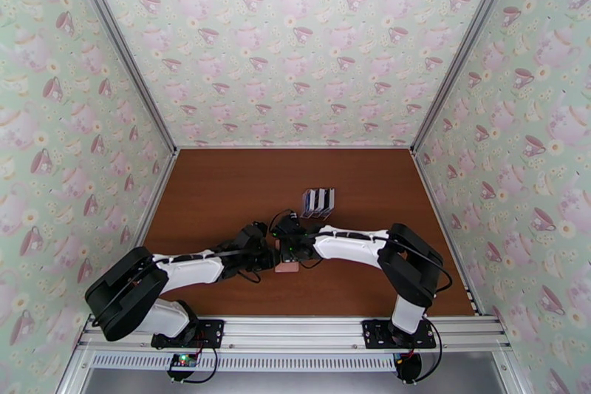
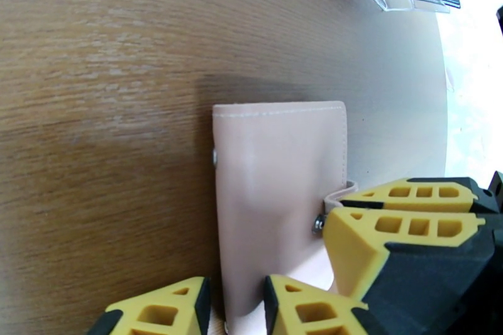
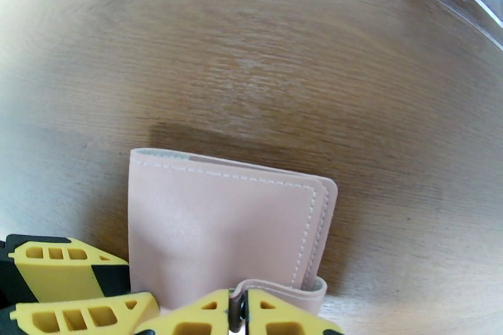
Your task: Put the credit cards into the card holder
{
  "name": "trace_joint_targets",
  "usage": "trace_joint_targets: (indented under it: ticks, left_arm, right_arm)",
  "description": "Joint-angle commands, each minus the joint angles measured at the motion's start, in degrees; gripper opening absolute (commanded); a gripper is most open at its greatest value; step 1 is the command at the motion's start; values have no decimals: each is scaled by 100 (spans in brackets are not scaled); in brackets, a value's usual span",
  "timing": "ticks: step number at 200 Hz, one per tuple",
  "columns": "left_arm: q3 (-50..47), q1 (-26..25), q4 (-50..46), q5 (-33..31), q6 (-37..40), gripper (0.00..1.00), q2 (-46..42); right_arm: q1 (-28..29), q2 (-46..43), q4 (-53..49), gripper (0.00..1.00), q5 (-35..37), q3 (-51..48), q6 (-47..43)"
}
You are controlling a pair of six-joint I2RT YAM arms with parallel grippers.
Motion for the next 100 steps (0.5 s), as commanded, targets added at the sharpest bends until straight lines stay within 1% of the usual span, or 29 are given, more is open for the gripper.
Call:
trace_joint_targets:
  ticks: [1, 22, 64, 100]
  left_arm:
    - [-40, -39, -389, -346, -66, 30, 272]
    - [-35, -45, -443, -390, -83, 27, 246]
    - [-13, -45, -455, -372, -85, 26, 271]
    - [5, -47, -486, -372, -92, 26, 236]
  right_arm:
    - [38, -287, -542, 14, 363, 11, -104]
    - [12, -541, -740, 14, 641, -65, -166]
    - [-53, -622, -718, 15, 533, -346, -121]
    - [-133, -789, -679, 15, 613, -665, 39]
